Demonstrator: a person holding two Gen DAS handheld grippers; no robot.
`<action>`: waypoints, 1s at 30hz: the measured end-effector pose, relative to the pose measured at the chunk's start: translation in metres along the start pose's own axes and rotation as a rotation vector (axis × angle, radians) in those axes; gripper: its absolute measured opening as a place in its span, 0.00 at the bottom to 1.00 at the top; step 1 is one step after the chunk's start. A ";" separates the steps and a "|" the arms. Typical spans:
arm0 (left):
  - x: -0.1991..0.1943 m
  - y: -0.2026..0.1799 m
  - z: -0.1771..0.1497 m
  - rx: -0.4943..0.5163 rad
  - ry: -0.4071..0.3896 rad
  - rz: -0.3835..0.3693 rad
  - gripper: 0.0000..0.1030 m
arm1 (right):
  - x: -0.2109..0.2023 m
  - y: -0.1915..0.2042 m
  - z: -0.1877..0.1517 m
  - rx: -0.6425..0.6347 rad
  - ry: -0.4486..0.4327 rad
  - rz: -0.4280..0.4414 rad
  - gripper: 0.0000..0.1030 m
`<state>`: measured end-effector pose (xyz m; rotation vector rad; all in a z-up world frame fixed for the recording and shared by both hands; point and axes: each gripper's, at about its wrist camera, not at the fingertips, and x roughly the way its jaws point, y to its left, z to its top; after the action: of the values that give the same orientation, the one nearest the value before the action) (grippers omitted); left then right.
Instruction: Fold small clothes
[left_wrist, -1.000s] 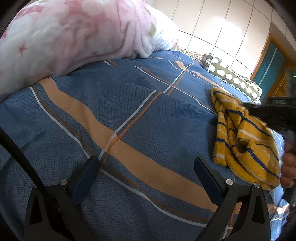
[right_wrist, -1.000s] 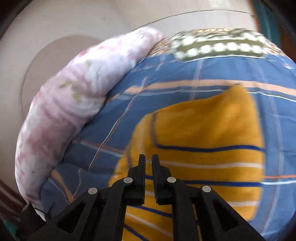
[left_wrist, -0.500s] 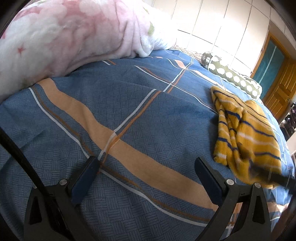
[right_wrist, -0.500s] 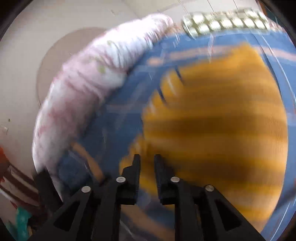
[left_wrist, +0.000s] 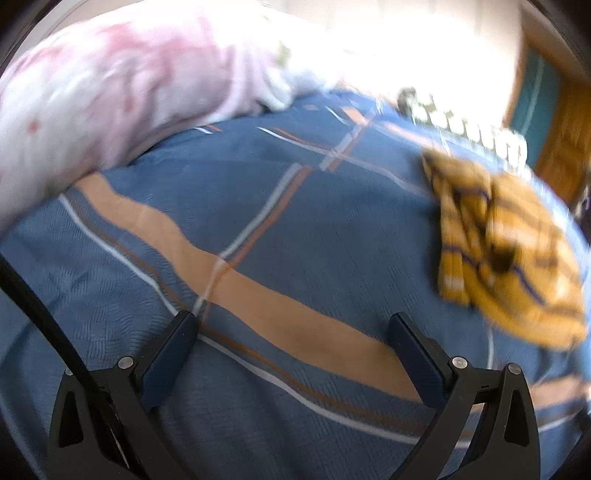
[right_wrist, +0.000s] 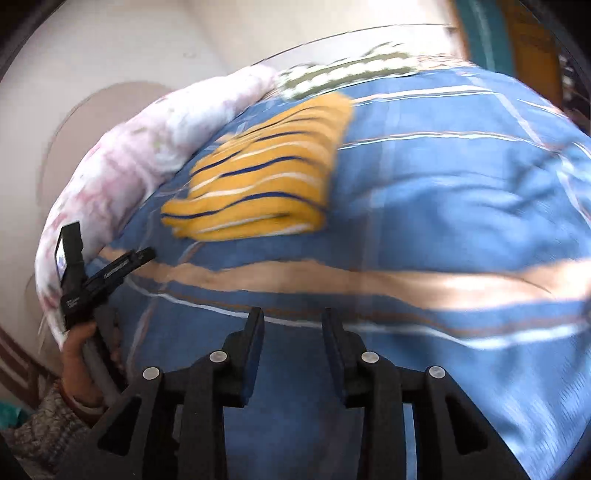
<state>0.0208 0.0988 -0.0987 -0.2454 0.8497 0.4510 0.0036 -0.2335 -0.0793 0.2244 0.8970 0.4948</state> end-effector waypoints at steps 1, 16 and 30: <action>0.001 -0.006 0.000 0.041 0.010 0.013 0.99 | -0.003 -0.004 -0.003 0.006 -0.009 -0.007 0.36; -0.073 -0.048 -0.044 0.044 -0.014 -0.042 1.00 | -0.027 -0.035 -0.022 0.000 -0.106 -0.101 0.48; -0.126 -0.089 -0.065 0.265 -0.043 -0.098 1.00 | -0.024 -0.023 -0.024 -0.021 -0.094 -0.145 0.55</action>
<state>-0.0521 -0.0399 -0.0410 -0.0324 0.8418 0.2472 -0.0208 -0.2654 -0.0863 0.1614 0.8093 0.3560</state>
